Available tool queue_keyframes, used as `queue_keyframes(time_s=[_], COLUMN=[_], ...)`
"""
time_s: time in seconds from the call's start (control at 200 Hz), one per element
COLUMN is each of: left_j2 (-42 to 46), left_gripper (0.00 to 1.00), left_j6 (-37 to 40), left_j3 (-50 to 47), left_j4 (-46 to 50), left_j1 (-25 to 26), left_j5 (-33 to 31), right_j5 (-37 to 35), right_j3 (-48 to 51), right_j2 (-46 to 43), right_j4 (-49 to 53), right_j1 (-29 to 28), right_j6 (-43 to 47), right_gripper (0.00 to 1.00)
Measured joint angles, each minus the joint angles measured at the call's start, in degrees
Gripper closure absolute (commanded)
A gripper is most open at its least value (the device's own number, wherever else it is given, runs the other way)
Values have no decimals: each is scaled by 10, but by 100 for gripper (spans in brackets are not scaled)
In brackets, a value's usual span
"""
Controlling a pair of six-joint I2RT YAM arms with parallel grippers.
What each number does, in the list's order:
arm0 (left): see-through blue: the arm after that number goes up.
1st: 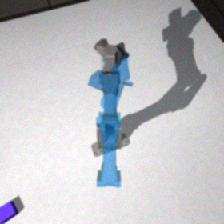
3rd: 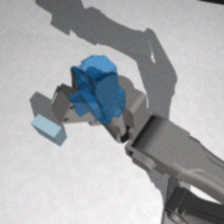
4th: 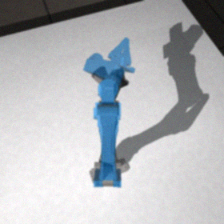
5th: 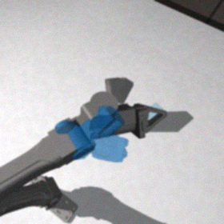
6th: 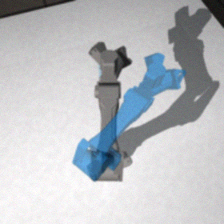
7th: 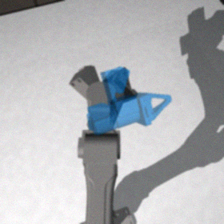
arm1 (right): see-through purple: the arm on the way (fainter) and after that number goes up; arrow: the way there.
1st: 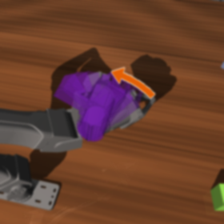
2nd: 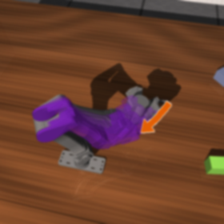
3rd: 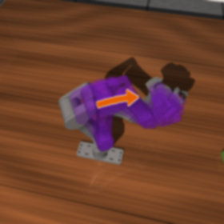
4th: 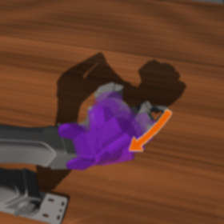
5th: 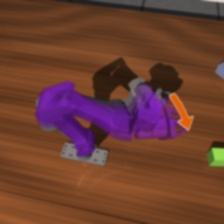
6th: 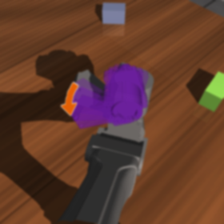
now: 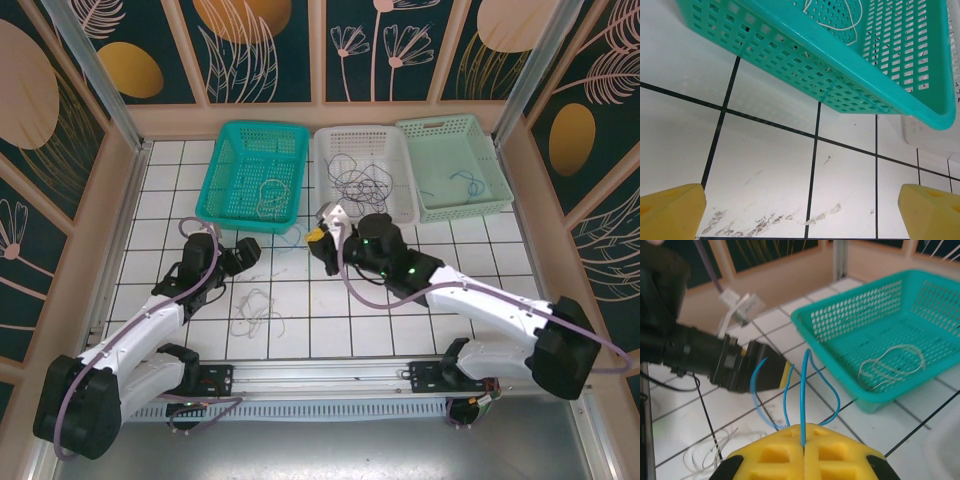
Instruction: Untangle the cables
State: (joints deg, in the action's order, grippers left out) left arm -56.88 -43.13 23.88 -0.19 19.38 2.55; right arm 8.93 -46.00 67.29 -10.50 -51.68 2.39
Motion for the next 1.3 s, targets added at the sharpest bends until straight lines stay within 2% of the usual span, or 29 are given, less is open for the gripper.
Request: queue_keyframes(time_s=[0.175,0.355,0.45,0.641,0.881,1.066,1.301], left_j2=[-5,-18,-20,-26,-26,-26,-24], left_gripper=[2,1,1,2,1,1,1], left_j6=[0,0,0,0,0,0,-4], left_j3=[0,0,0,0,0,0,-7], left_j4=[-3,-11,-14,-26,-33,-35,-35], left_j1=[0,0,0,0,0,0,0], left_j5=[0,2,3,7,14,15,14], right_j5=[0,15,43,119,156,144,135], right_j3=[0,32,65,111,130,128,61], right_j2=[-43,-73,-87,-94,-91,-30,130], right_j4=[6,3,-7,-45,-109,-153,-178], right_j1=[39,113,171,329,498,598,652], right_j6=[-2,-32,-61,-138,-226,-261,-272], right_gripper=[100,100,100,100,100,100,100])
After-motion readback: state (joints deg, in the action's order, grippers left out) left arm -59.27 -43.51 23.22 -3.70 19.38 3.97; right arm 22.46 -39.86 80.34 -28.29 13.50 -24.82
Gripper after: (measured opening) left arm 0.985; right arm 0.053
